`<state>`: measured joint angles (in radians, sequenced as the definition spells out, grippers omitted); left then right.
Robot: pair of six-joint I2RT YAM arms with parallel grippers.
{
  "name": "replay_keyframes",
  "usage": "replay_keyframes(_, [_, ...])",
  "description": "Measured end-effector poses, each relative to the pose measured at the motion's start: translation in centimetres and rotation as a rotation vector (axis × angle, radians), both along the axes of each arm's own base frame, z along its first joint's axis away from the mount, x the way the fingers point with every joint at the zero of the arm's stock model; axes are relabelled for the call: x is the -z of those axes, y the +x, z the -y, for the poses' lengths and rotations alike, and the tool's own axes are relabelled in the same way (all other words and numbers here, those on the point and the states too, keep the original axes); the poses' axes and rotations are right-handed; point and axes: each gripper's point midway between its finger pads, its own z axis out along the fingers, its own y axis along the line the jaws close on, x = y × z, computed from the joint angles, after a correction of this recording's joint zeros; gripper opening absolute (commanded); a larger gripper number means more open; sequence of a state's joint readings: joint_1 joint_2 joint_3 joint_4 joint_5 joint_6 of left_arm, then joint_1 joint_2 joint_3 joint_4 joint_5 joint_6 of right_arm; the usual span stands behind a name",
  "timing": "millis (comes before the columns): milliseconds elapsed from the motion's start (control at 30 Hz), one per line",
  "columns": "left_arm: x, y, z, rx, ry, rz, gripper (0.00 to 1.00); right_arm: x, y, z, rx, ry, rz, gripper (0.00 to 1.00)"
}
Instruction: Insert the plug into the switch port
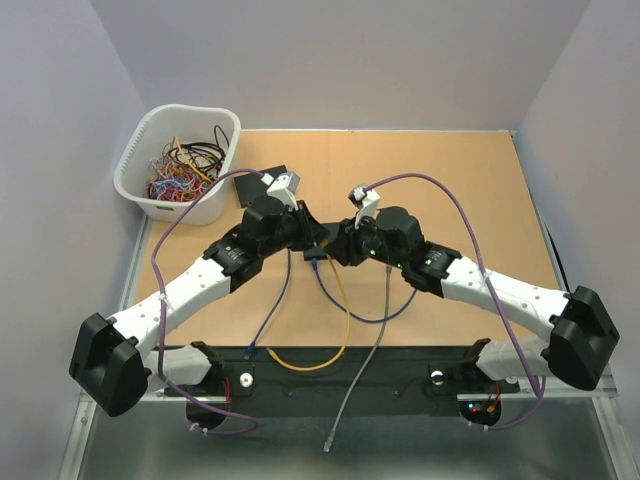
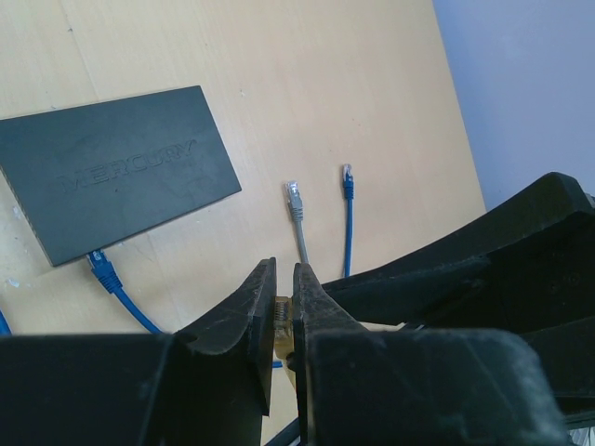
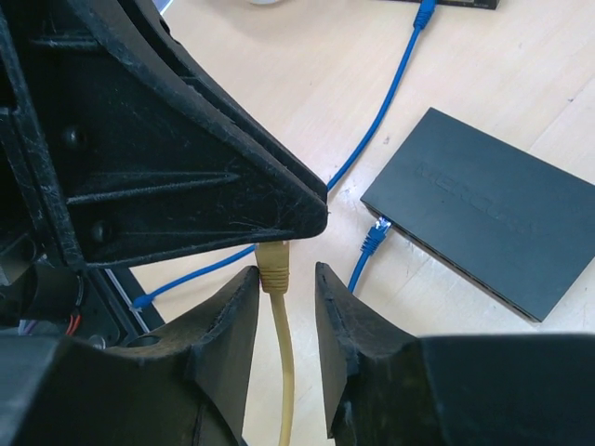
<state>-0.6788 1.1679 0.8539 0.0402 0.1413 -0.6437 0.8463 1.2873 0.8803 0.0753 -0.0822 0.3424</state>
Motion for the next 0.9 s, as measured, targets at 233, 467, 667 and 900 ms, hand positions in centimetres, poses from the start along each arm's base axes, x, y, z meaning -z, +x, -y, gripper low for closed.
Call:
replay_keyframes(233, [0.0,0.0,0.0,-0.001,0.001,0.0,0.0,0.0,0.3,0.0,0.018,-0.005,0.005,0.33])
replay_keyframes(467, [0.1,0.1,0.0,-0.002,0.006,0.002,0.0,0.9,0.4,-0.2,0.017,-0.02,-0.008,0.32])
replay_keyframes(667, [0.1,0.1,-0.1,-0.001,0.007,0.004,0.0,0.9,0.4,-0.3,0.016,-0.018,-0.008,0.18])
replay_keyframes(900, [0.1,0.1,-0.1,-0.002,0.009,0.005,0.28,0.8,0.3,-0.4,0.014,-0.018,-0.007,0.0])
